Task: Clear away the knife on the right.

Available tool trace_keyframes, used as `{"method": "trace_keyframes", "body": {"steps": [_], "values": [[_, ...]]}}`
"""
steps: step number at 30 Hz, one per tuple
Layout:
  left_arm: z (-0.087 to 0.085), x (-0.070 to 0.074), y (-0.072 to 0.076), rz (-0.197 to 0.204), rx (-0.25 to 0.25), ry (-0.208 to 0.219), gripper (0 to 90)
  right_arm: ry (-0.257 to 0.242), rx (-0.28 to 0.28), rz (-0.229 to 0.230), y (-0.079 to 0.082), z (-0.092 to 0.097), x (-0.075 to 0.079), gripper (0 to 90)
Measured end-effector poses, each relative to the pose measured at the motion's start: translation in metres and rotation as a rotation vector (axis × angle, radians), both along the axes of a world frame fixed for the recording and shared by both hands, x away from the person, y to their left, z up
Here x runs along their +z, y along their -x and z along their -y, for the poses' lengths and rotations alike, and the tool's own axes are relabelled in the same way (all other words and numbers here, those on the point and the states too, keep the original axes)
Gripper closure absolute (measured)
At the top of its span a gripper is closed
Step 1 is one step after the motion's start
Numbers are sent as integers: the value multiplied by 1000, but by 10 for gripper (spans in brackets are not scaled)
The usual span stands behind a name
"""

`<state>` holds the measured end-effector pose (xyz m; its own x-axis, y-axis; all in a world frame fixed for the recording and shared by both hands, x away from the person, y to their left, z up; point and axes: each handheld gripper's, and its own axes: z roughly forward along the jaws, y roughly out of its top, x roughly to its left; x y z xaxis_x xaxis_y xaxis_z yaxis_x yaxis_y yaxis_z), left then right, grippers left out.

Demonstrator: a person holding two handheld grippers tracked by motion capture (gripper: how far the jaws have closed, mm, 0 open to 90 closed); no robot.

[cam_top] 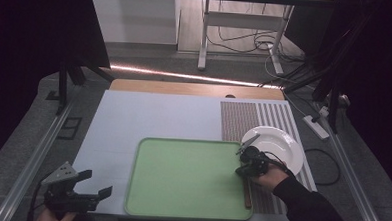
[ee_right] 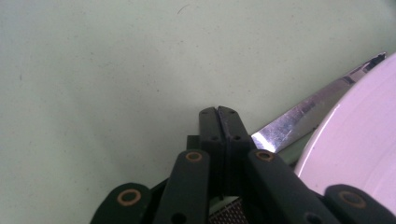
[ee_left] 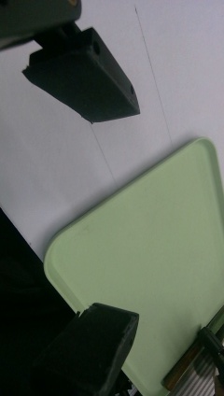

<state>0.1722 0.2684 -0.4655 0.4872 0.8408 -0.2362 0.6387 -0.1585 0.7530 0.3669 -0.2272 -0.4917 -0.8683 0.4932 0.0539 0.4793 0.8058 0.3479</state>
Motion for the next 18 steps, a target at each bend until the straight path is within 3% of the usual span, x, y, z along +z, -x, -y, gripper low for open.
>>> {"method": "trace_keyframes", "body": {"steps": [9, 18], "values": [[0, 0, 0, -1, 1, 0, 44, -46, 33, 23, 7, -7, 9, 823], [0, 0, 0, -1, 2, 1, 44, -80, 29, 53, 13, -10, 19, 657]]}}
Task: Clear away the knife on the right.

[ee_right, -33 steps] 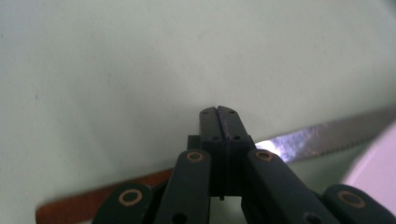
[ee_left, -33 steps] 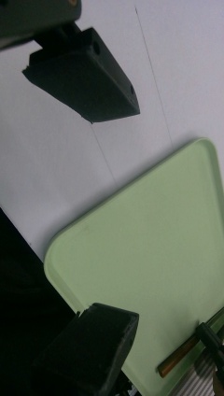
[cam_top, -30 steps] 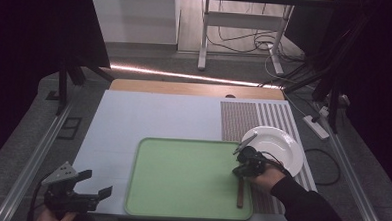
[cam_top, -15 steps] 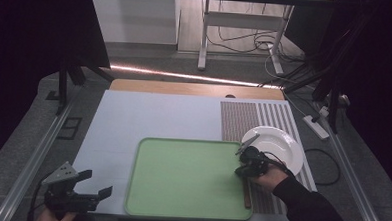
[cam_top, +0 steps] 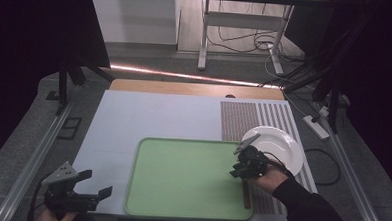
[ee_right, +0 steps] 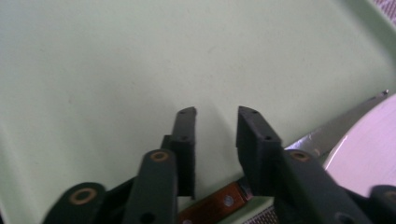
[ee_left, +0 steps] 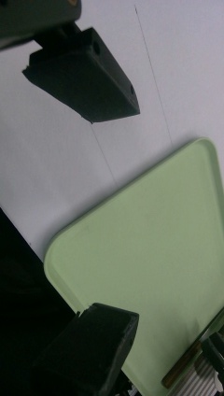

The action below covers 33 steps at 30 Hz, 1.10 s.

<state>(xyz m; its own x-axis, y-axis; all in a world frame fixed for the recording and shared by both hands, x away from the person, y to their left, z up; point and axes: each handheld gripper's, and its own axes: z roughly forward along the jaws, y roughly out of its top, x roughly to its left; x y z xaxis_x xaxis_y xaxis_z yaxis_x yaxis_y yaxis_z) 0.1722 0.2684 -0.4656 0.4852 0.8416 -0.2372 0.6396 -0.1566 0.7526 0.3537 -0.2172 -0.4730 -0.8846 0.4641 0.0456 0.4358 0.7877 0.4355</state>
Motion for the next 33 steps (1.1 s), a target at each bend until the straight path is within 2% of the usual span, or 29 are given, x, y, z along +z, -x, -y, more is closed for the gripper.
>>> {"method": "trace_keyframes", "body": {"steps": [4, 8, 9, 11, 17, 19, 21, 23, 25, 27, 33], "values": [[0, 0, 0, 1, 0, -2, 44, -20, -6, 20, 4, 0, 7, 564], [0, 0, 0, 0, 1, -1, 44, -35, -19, 34, 9, 3, 11, 423], [0, 0, 0, 0, 0, -1, 44, -34, -26, 39, 10, 4, 11, 378], [0, 0, 0, 0, 0, -2, 44, -36, -43, 49, 11, 7, 12, 342], [0, 0, 0, 0, 1, -2, 44, -84, -113, 87, 13, 15, 18, 112], [0, 0, 0, 0, 0, -3, 44, -105, -124, 84, 14, 18, 18, 92], [0, 0, 0, 0, 0, -3, 44, -127, -129, 65, 15, 20, 17, 20], [0, 0, 0, 0, 0, -3, 44, -138, -140, 72, 17, 23, 16, 0], [1, 0, 0, 1, -1, -5, 44, -137, -163, 118, 19, 27, 15, 0], [1, 0, 0, 1, -1, -6, 44, -132, -183, 141, 20, 30, 16, 0], [1, 0, 0, 1, 0, -6, 44, -139, -206, 147, 26, 41, 15, 0]]}}
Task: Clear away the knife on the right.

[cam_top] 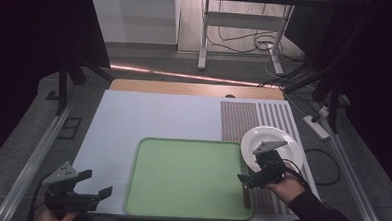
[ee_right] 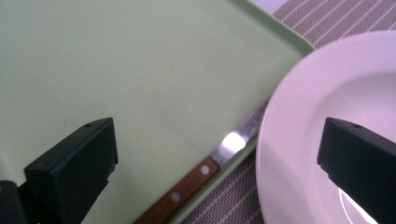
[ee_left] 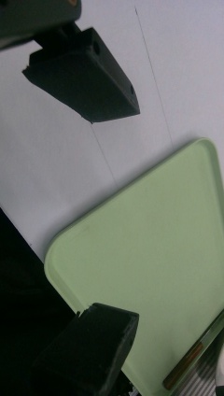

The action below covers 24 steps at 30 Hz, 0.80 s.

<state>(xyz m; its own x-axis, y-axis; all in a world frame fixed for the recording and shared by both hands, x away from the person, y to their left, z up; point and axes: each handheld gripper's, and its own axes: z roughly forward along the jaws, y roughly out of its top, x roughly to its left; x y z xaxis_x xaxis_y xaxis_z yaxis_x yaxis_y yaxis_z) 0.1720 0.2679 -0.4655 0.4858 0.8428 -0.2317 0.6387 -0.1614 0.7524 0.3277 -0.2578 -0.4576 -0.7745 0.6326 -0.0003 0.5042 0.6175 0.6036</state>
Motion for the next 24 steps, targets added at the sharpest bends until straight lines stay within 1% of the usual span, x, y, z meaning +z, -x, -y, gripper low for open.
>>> {"method": "trace_keyframes", "body": {"steps": [1, 4, 11, 20, 24], "values": [[0, 0, 0, 0, 0, 0, 44, 5, -2, 0, 1, 2, 0, 0], [0, 0, 0, 0, -2, -2, 44, -2, -16, 5, 4, 7, 0, 0], [0, 0, 0, 0, 0, 0, 44, -42, -72, 43, 13, 24, 5, 0], [0, 0, 0, 0, 0, -1, 44, -31, -112, 70, 24, 37, 6, 0], [0, 0, 0, 0, 1, 0, 44, -38, -128, 79, 28, 42, 7, 0]]}}
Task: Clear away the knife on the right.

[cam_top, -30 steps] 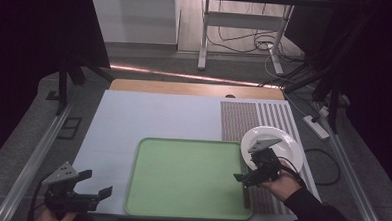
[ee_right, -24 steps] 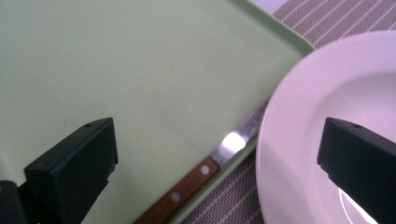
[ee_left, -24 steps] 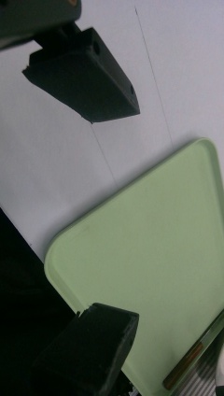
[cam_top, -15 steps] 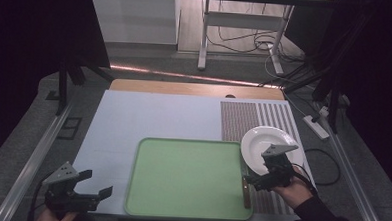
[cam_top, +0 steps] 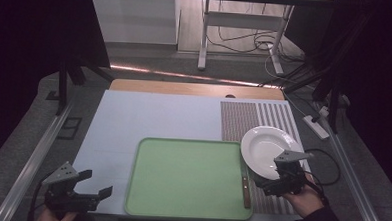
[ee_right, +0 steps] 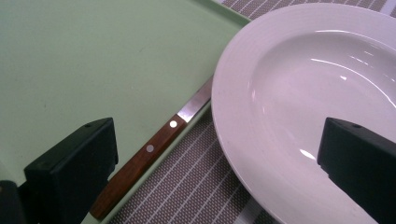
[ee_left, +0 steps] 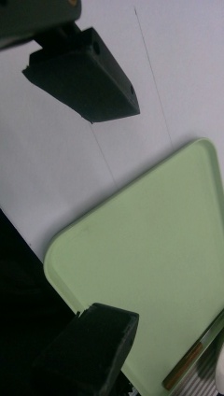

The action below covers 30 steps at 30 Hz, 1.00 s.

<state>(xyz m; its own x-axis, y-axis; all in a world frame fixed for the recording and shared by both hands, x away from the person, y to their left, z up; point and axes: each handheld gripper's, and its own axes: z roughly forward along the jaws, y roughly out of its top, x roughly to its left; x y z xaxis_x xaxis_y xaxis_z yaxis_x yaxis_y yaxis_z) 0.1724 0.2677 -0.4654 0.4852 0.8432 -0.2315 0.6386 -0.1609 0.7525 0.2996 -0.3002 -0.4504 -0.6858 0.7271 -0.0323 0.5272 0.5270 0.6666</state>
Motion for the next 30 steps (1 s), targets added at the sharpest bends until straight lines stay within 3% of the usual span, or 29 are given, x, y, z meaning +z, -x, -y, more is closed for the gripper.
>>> {"method": "trace_keyframes", "body": {"steps": [20, 30], "values": [[0, 0, 0, 0, 3, 1, 43, -30, -70, -22, 21, 29, -1, 0], [0, 0, 0, 1, 4, 2, 43, -47, -102, -2, 32, 39, 4, 0]]}}
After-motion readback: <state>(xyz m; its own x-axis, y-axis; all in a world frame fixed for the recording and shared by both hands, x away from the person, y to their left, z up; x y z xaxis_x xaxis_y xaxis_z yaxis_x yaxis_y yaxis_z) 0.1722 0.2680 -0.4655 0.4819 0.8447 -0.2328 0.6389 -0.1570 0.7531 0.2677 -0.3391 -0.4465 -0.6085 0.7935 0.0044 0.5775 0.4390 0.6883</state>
